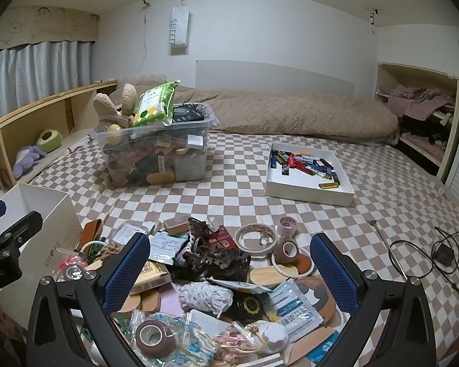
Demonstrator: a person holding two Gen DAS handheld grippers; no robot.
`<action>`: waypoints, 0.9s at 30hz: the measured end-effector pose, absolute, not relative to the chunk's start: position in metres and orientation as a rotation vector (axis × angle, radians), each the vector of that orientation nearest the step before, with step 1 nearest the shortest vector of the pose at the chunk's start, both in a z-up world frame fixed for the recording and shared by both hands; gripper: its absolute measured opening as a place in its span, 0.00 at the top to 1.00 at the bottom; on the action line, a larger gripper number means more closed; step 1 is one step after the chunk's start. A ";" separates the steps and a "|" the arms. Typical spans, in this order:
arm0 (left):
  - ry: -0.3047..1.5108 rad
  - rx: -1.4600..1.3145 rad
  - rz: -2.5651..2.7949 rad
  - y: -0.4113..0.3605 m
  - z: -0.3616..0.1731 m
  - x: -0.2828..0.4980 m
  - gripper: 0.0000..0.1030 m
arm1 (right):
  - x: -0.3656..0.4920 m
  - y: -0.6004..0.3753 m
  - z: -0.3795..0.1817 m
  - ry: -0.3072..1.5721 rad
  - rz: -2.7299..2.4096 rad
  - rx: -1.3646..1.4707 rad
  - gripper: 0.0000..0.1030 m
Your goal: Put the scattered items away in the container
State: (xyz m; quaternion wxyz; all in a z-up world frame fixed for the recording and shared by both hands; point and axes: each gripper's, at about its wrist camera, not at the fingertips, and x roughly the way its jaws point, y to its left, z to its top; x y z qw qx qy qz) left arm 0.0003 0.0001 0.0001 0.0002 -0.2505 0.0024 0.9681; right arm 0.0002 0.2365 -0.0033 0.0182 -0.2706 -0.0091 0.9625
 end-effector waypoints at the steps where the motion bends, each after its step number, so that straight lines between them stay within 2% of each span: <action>1: 0.005 -0.787 3.040 0.000 0.000 0.000 0.00 | 0.000 0.236 -0.003 -0.029 2.988 -0.841 0.00; 27: 0.003 -0.788 3.039 0.000 0.000 0.000 0.00 | 0.000 0.241 -0.003 -0.018 2.980 -0.844 0.00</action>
